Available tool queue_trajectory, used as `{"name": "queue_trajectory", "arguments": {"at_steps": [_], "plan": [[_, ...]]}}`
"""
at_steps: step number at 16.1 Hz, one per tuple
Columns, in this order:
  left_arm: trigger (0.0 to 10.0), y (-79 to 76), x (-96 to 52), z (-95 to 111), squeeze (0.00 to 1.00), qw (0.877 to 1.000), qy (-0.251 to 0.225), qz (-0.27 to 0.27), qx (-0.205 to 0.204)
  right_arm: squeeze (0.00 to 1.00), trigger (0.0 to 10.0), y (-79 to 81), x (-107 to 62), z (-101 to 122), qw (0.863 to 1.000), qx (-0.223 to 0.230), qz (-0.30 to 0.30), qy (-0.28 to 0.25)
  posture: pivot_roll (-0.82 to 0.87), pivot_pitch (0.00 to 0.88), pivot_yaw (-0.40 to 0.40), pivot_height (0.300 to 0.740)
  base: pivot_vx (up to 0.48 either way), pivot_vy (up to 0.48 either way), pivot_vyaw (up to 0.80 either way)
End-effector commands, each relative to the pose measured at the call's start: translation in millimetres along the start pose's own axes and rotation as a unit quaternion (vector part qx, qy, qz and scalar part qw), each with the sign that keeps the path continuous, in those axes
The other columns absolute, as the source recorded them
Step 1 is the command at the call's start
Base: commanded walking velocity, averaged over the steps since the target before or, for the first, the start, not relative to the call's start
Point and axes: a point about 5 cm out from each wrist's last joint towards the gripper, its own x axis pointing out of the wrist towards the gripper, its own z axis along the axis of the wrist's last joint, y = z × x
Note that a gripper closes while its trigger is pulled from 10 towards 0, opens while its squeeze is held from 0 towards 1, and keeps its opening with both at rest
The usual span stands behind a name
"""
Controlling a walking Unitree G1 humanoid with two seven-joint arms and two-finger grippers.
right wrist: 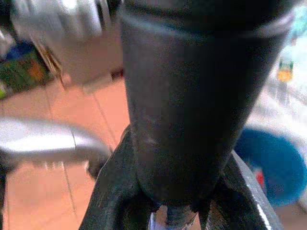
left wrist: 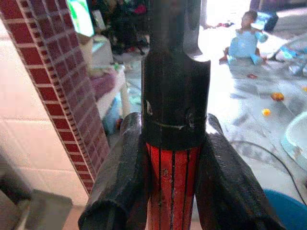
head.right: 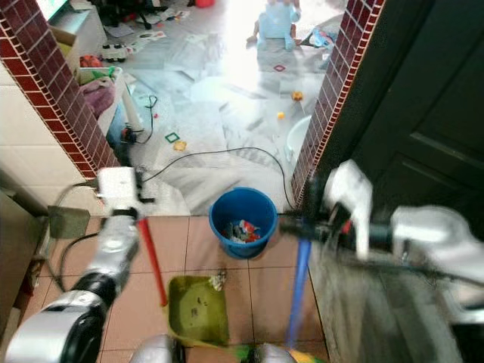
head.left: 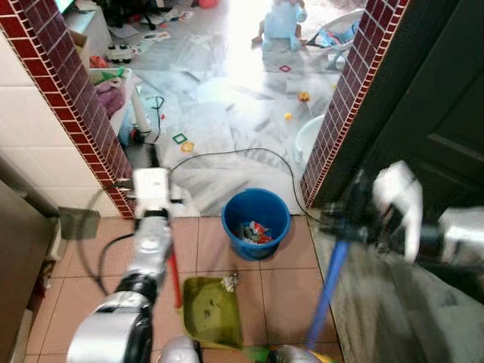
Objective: Sweep floor
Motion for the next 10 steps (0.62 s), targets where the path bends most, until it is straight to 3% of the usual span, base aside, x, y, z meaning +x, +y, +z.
{"name": "queue_trajectory", "arguments": {"at_steps": [1,3,5,6,7,10], "plan": [[10.0,5.6,5.1,16,0.00,0.999,-0.041,-0.004,0.003,0.00,10.0,-5.7,7.7,-20,0.999,-0.005,-0.031,0.039,-0.18,0.023,0.026,0.740,0.000,0.000,0.00],[10.0,9.2,2.6,19,0.00,0.999,-0.052,-0.008,0.003,0.00,10.0,-17.9,22.1,-38,0.992,-0.018,-0.108,0.055,-0.16,0.017,0.024,0.740,0.000,0.000,0.00],[10.0,14.7,-0.4,12,0.00,0.999,-0.034,-0.007,0.019,0.00,10.0,-33.3,37.6,-46,0.976,-0.026,-0.208,0.054,-0.14,0.013,0.027,0.740,0.000,0.000,0.00],[10.0,17.1,-1.2,8,0.00,0.999,-0.023,-0.001,0.029,0.00,10.0,-36.5,41.7,-43,0.972,-0.028,-0.230,0.041,-0.14,0.011,0.027,0.740,0.000,0.000,0.00],[10.0,21.7,-2.3,6,0.00,0.999,-0.013,0.010,0.039,0.00,10.0,-45.2,52.0,-31,0.957,-0.050,-0.285,0.004,-0.14,0.012,0.027,0.740,0.000,0.000,0.00],[10.0,28.4,-1.9,6,0.00,0.996,-0.018,0.061,0.059,0.00,10.0,-53.8,70.4,-7,0.930,-0.075,-0.355,-0.059,-0.14,0.029,0.013,0.740,0.000,0.000,0.00]]}}
